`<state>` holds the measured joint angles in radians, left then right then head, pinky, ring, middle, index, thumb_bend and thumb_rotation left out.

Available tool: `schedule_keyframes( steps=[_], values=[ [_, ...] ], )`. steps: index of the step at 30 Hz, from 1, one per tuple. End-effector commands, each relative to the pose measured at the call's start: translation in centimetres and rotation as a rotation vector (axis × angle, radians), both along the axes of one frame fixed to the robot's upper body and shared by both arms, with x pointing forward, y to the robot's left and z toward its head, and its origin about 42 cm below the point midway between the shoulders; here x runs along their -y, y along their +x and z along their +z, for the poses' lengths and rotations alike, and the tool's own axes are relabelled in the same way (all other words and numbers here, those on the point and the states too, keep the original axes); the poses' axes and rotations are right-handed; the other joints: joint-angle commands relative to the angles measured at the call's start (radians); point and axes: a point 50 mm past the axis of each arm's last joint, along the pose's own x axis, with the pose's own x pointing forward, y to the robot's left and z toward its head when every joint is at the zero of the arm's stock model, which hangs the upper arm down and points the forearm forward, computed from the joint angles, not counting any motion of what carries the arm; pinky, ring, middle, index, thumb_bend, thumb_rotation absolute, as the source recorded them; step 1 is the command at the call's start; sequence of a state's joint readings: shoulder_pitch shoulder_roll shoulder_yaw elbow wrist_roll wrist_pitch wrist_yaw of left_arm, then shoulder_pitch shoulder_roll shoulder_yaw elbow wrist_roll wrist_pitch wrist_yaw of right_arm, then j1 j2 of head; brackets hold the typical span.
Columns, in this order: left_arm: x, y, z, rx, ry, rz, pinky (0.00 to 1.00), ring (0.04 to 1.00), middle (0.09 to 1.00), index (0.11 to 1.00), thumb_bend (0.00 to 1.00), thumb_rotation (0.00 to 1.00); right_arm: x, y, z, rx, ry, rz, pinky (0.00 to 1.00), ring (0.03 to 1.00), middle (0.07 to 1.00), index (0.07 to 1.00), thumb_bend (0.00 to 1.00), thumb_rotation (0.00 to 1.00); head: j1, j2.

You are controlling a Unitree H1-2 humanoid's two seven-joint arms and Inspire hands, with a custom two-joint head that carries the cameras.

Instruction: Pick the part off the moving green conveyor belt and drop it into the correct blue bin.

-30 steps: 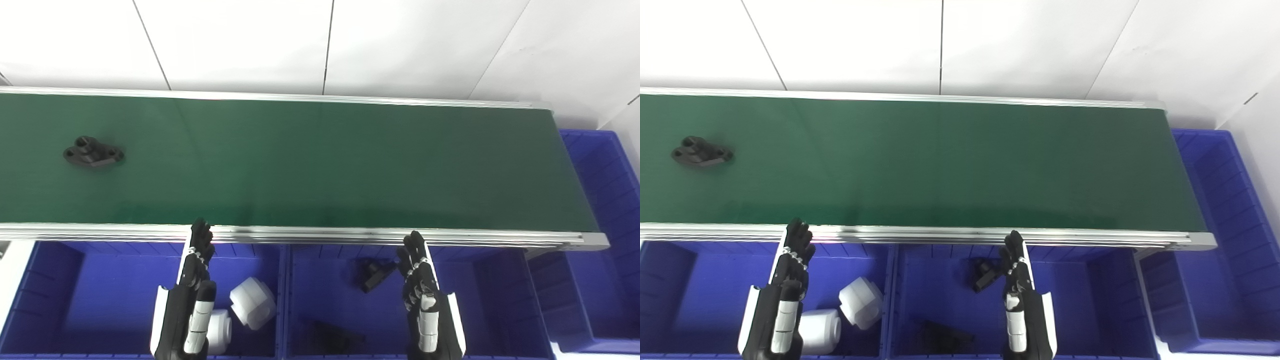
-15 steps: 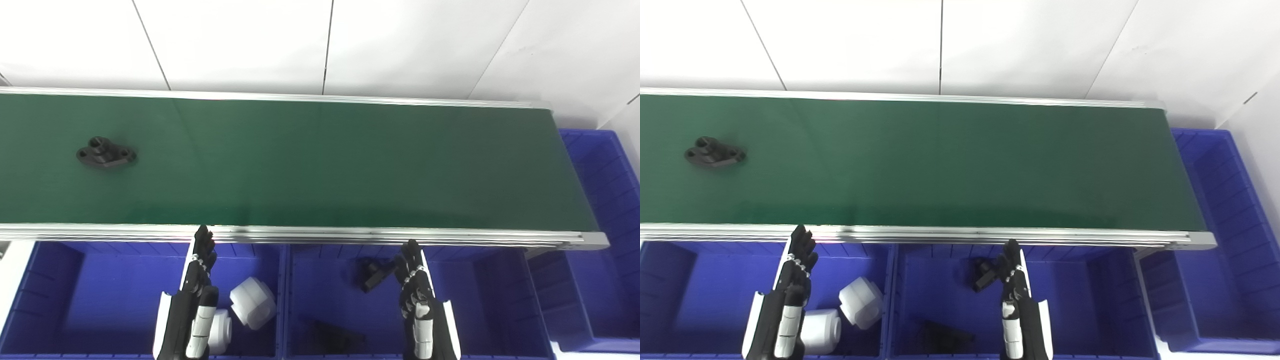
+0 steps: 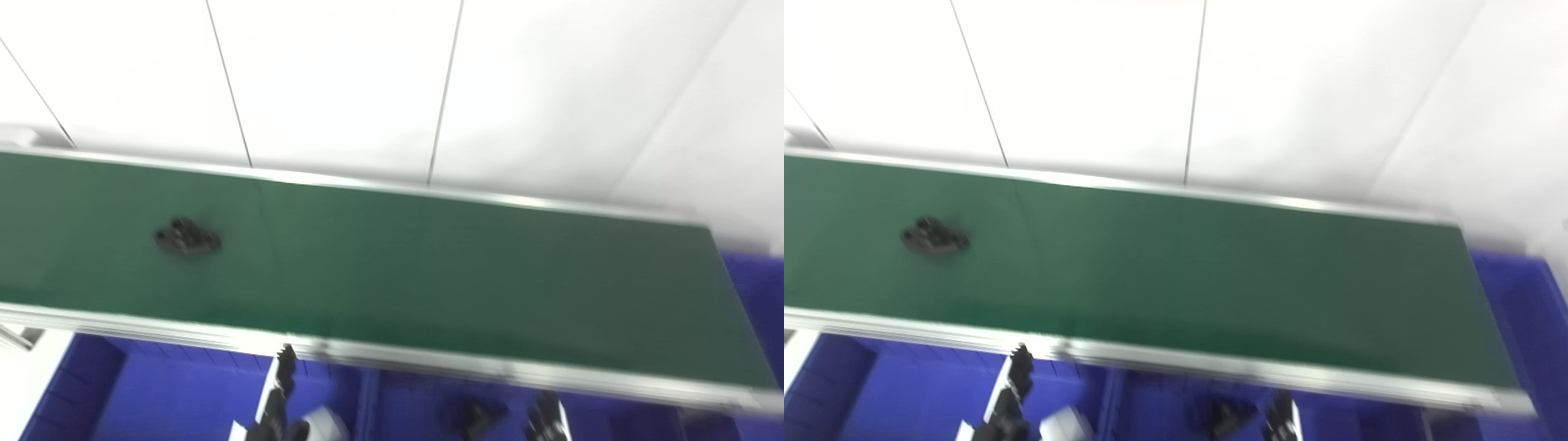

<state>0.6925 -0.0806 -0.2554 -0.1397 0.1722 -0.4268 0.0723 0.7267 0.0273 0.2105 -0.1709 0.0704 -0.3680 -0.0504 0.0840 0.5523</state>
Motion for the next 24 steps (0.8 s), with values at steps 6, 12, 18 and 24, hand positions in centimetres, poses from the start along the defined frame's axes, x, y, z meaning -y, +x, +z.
schedule_keyframes(
  steps=[6,12,18,24],
  values=[
    [0.9,0.6,0.1,0.054,-0.005,0.012,1.00,1.000,1.000,1.000,0.66,0.92,0.7,0.5,-0.1,0.055,0.030,0.008,1.00,1.000,1.000,1.000,0.77,0.88,0.030,-0.022],
    [1.6,0.9,-0.3,0.056,0.004,0.004,1.00,0.981,1.000,1.000,0.65,0.93,1.4,0.6,-0.5,0.054,0.050,0.013,1.00,1.000,1.000,1.000,0.74,0.85,0.054,-0.025],
    [2.6,1.3,-0.4,0.060,-0.007,-0.001,1.00,0.978,1.000,1.000,0.68,0.94,2.5,1.0,-0.4,0.072,0.016,0.039,1.00,1.000,1.000,1.000,0.72,0.86,0.059,-0.009],
    [3.3,1.6,-0.2,0.065,-0.030,0.002,1.00,0.998,1.000,1.000,0.71,0.92,3.4,1.3,0.4,0.128,-0.095,0.082,1.00,1.000,1.000,1.000,0.73,0.92,0.048,0.003]
  ],
)
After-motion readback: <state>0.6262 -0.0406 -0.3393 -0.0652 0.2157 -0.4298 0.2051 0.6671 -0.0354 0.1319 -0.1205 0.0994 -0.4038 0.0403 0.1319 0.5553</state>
